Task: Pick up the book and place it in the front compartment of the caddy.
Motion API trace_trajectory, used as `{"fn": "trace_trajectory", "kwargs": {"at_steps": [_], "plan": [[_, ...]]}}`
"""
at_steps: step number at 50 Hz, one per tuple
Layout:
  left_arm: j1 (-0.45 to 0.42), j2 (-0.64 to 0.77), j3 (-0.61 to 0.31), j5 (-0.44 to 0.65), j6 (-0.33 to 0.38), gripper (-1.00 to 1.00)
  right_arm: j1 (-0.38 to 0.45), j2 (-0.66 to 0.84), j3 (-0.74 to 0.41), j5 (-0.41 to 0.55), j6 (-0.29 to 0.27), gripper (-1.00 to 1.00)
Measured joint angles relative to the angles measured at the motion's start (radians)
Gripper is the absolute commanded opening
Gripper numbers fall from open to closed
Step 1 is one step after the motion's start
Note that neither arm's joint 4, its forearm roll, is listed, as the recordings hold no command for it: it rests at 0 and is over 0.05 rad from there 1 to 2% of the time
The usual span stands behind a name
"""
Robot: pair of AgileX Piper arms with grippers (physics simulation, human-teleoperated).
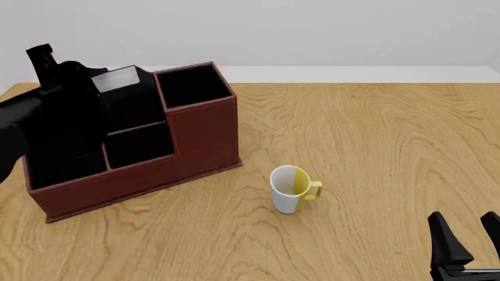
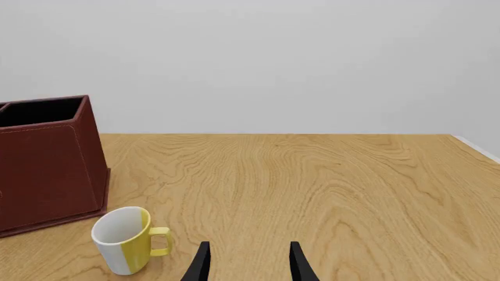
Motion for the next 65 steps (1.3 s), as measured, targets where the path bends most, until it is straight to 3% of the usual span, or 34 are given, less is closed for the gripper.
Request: {"fn": "trace_trajectory", "kwargs": {"at_steps": [25, 65], "plan": [[-0.036, 0.015, -0.162, 0.194, -0.078, -1.00, 0.000, 0.000, 0.000, 0.000, 0.000, 1.00], [0.017, 0.052, -0.124, 0.169, -0.061, -1.00, 0.000, 0.000, 0.000, 0.000, 0.000, 1.00]]}}
